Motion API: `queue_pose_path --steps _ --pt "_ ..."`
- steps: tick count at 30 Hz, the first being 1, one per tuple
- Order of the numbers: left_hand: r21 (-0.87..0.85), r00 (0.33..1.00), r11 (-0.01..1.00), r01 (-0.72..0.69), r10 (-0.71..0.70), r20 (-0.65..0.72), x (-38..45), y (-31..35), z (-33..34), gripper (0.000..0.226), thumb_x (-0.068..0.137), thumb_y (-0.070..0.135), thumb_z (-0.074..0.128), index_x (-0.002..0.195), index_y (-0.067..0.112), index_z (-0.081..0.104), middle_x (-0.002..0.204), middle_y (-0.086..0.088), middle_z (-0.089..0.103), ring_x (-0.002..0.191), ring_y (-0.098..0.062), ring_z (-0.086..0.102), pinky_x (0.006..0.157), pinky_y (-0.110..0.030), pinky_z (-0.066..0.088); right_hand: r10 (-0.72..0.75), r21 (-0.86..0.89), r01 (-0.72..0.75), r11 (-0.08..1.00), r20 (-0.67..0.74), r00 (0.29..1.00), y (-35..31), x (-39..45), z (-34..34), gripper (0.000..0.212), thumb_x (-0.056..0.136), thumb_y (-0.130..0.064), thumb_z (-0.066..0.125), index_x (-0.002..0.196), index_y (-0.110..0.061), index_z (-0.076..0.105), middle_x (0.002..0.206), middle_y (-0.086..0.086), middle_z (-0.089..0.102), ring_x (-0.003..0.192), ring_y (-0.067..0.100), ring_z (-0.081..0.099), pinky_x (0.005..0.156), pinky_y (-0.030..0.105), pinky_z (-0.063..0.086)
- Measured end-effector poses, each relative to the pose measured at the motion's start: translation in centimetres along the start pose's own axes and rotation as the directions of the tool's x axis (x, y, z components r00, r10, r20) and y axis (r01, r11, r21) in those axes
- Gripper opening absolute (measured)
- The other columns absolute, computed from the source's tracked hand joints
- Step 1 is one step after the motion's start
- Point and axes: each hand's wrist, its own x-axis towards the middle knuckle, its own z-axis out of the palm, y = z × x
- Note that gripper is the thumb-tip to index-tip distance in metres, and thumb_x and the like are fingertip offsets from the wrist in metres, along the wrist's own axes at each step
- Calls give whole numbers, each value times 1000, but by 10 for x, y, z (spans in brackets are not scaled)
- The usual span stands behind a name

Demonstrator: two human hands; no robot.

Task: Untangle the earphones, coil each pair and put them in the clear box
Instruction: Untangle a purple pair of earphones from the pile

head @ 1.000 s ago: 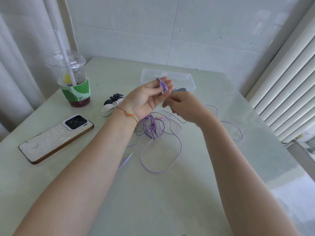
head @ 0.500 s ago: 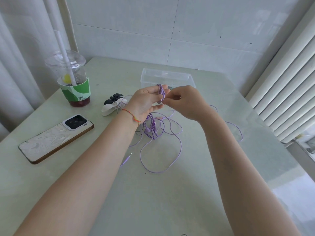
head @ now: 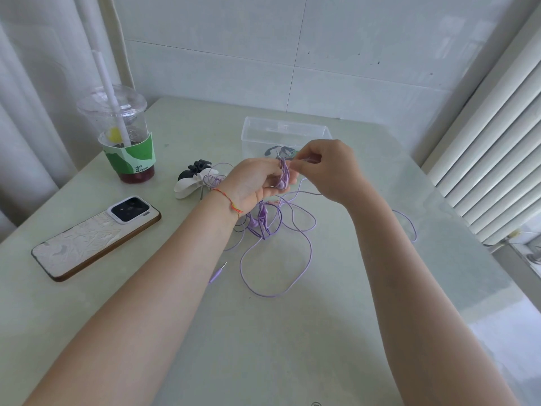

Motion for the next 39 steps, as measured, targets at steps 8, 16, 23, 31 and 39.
queue_pose_path --steps 8,16,23,31,39 --pt "-76 995 993 92 -89 42 -4 3 3 26 97 2 42 108 -11 62 96 -22 67 87 -30 68 66 -27 60 -13 26 14 1000 -42 999 0 1 -2 6 86 -18 67 80 -18 69 74 -4 64 71 11 56 58 11 37" --pt "173 962 985 -3 -44 268 -15 7 2 31 96 -2 49 125 -2 61 104 -11 70 99 -18 69 70 -28 58 76 86 -64 994 -145 987 9 5 -3 9 90 -19 63 86 -12 68 65 -11 54 61 4 47 54 11 34" --pt "-189 941 980 62 5 338 -16 14 -2 32 97 -3 43 119 8 62 113 -5 70 103 -16 67 67 -18 56 114 166 -123 978 64 991 16 1 1 26 92 -7 49 79 -19 67 51 -15 55 49 1 47 54 19 39" --pt "-395 939 917 54 88 334 -16 17 -3 33 98 -4 36 122 -3 58 122 -14 67 118 -29 63 68 -20 58 66 68 -97 993 362 930 6 -9 4 40 98 -29 53 59 -33 56 54 -11 55 44 4 42 53 24 34" --pt "-412 988 911 -1 65 141 -10 13 -8 29 100 2 40 123 0 58 126 -14 65 116 -27 64 71 -28 60 46 28 -64 998 420 907 -2 -10 0 23 97 -32 53 85 -32 72 59 -9 53 51 4 44 54 20 36"
